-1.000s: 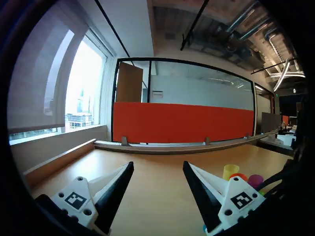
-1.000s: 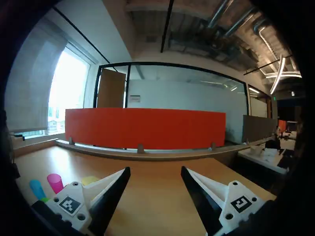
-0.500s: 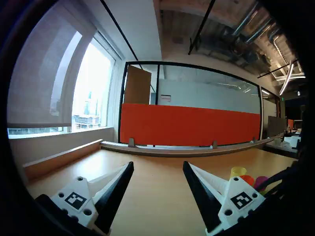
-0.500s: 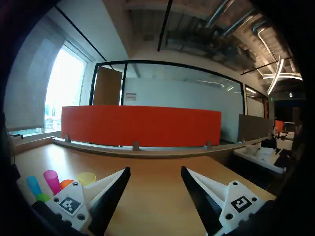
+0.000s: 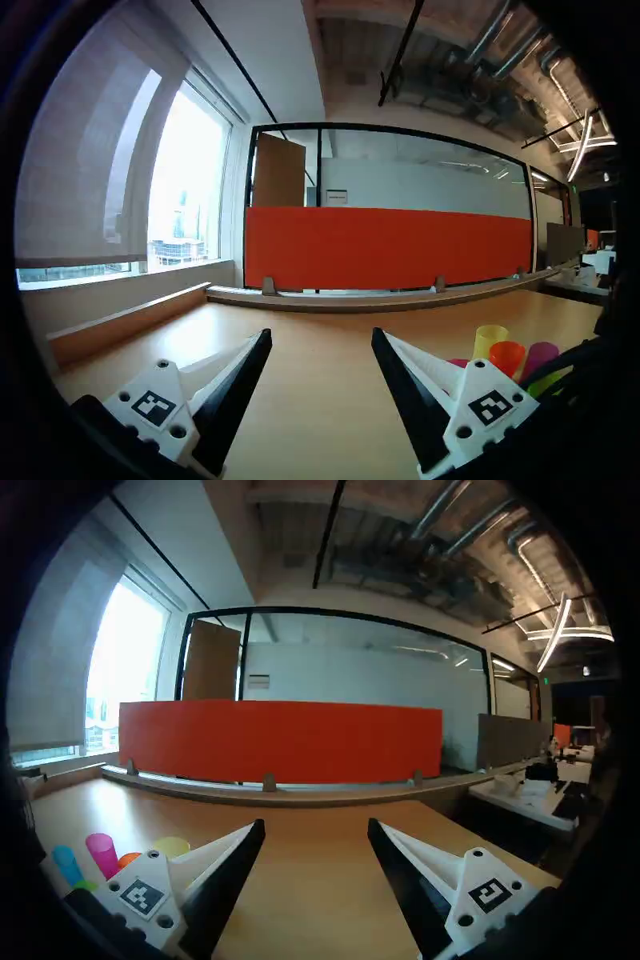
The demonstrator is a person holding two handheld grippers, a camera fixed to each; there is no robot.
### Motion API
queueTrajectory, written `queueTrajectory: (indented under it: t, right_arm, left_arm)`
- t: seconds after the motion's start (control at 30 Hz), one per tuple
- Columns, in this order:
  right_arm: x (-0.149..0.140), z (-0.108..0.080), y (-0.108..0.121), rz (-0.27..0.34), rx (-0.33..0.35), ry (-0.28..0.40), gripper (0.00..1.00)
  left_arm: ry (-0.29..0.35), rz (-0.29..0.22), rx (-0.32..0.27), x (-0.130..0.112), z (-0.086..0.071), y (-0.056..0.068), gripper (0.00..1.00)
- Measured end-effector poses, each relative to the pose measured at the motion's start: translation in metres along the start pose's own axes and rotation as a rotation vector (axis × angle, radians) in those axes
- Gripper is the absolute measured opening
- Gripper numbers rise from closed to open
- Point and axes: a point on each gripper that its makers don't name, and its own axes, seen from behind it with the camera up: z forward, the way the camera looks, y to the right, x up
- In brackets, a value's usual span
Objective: Pour water
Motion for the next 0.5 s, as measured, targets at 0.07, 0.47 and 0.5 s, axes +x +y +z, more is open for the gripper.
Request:
queueTrajectory:
  t: [0.07,0.47,0.5]
  right_arm:
    - [0.001,0.000,-0.001,0.003,0.001,-0.001,1.00]
    - [0.001,-0.003,0.002,0.006,-0.005,0.015,1.00]
    - [0.000,-0.003,0.003,0.007,-0.006,0.017,1.00]
  left_arm:
    - [-0.002,0.005,-0.002,-0.004,0.000,0.003,0.93]
    - [0.001,0.020,-0.010,-0.019,0.004,0.013,0.93]
    - [0.001,0.021,-0.011,-0.020,0.004,0.014,0.93]
